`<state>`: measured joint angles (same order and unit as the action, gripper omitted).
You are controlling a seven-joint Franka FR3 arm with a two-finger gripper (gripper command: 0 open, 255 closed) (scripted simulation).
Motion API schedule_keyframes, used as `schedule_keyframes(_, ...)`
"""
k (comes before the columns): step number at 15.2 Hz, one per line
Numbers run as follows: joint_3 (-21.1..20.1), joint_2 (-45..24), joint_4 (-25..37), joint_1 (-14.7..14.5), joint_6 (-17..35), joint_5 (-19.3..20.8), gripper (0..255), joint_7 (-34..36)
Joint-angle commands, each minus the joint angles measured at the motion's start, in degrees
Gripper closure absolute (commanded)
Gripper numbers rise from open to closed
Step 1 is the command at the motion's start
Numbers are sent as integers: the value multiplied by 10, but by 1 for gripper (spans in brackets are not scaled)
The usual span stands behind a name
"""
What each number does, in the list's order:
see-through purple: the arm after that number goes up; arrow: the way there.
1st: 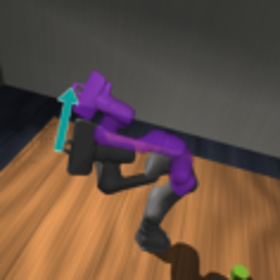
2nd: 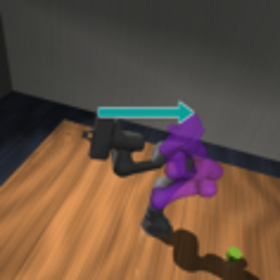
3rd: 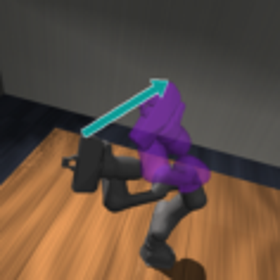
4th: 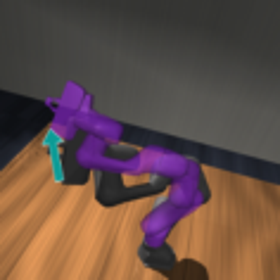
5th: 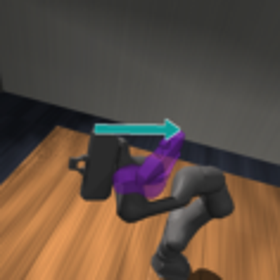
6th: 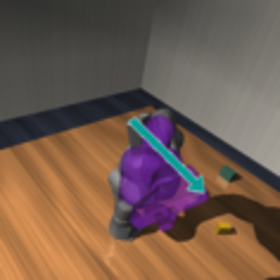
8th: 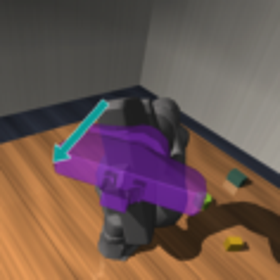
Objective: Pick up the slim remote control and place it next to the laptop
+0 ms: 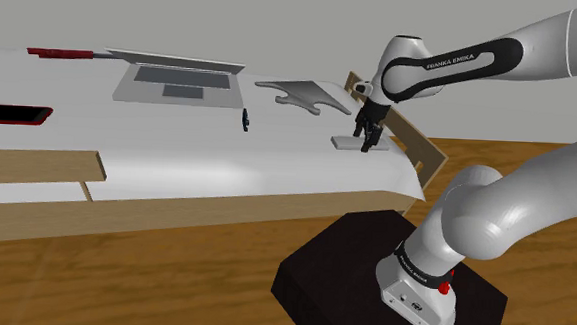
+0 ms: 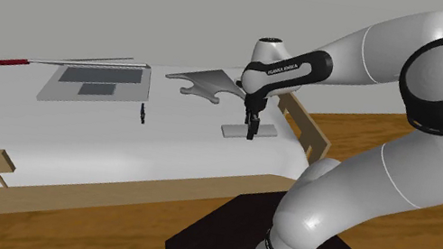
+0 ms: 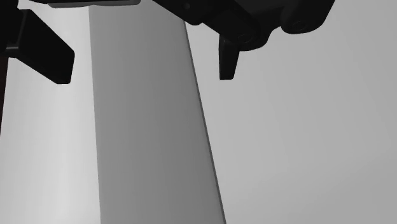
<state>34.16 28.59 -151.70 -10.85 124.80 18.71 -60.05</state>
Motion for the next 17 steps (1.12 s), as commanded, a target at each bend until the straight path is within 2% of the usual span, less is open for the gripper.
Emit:
schedule_keyframes(1,0,0,0,0,0,0,0,0)
schedule_keyframes(2,0,0,0,0,0,0,255,0)
schedule_keyframes(11,0,0,0,0,0,0,255,0)
schedule_keyframes(17,-17,28,28,3,-56,-4,255,3)
